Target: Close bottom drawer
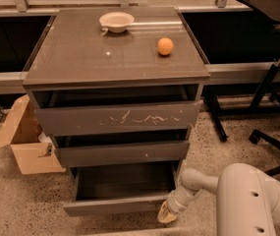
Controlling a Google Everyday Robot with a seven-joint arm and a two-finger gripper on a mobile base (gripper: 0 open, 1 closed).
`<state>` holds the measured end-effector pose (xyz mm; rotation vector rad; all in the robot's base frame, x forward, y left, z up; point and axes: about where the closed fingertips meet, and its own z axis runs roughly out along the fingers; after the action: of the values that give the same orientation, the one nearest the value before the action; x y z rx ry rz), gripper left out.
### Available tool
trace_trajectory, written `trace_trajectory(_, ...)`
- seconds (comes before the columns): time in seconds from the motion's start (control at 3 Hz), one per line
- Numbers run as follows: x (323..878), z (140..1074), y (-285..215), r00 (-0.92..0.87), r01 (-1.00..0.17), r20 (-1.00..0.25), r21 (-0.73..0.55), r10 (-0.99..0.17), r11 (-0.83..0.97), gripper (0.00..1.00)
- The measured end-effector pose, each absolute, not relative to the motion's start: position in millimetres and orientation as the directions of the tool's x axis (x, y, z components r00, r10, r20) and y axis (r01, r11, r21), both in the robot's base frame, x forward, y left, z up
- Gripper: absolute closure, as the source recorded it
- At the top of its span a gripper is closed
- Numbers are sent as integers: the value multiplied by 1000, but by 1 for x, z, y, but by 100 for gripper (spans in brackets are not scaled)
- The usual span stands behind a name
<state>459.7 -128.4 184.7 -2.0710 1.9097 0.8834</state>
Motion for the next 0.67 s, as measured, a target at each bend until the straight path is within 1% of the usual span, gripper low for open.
trace_trajectory(0.33,473,162,-120,45,-966,-545,192,-837,-176,100)
trace_trajectory(0.67,489,159,-111,96,-975,-541,118,-836,-188,87)
